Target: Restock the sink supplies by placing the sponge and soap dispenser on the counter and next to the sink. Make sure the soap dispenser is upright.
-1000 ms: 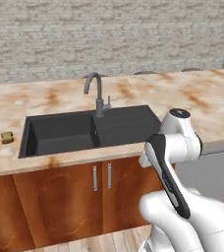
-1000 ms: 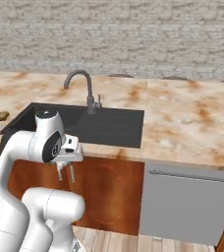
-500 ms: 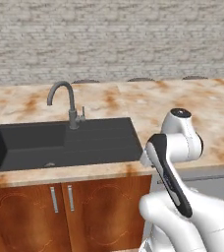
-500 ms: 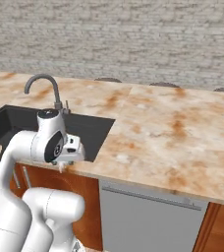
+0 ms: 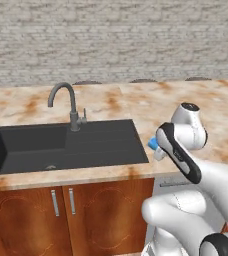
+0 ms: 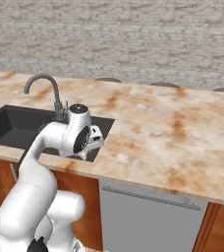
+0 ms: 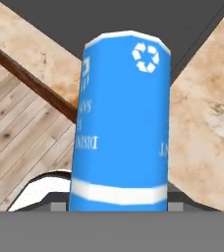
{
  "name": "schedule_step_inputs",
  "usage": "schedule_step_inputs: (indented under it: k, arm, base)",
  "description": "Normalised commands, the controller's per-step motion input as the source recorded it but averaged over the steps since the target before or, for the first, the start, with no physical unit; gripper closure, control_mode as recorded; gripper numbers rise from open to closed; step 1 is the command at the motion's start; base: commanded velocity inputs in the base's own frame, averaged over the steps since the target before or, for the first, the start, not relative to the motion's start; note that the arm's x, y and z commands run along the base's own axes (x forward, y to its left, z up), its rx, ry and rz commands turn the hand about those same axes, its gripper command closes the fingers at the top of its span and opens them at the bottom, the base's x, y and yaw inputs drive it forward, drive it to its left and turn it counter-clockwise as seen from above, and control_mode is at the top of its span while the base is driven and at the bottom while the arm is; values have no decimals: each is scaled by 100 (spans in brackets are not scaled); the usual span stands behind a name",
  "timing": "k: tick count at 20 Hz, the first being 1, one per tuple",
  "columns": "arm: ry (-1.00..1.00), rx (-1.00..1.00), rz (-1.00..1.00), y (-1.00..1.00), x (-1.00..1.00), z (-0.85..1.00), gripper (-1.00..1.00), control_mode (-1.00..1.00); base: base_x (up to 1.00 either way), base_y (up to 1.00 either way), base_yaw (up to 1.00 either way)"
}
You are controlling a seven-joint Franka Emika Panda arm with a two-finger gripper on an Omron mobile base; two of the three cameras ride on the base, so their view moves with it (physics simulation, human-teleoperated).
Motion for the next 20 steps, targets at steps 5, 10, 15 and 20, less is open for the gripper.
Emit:
schedule_step_inputs:
  k: [5, 10, 15, 20]
  arm:
    - [0, -33, 51, -5, 68, 0, 100, -100]
    - [1, -44, 33, -41, 26, 0, 100, -100]
    - [8, -41, 22, -29, 25, 0, 100, -100]
    - [15, -46, 20, -3, 41, 0, 100, -100]
  base:
    - [0, 0, 0]
    - [0, 0, 0]
    - [0, 0, 0]
    - [0, 0, 0]
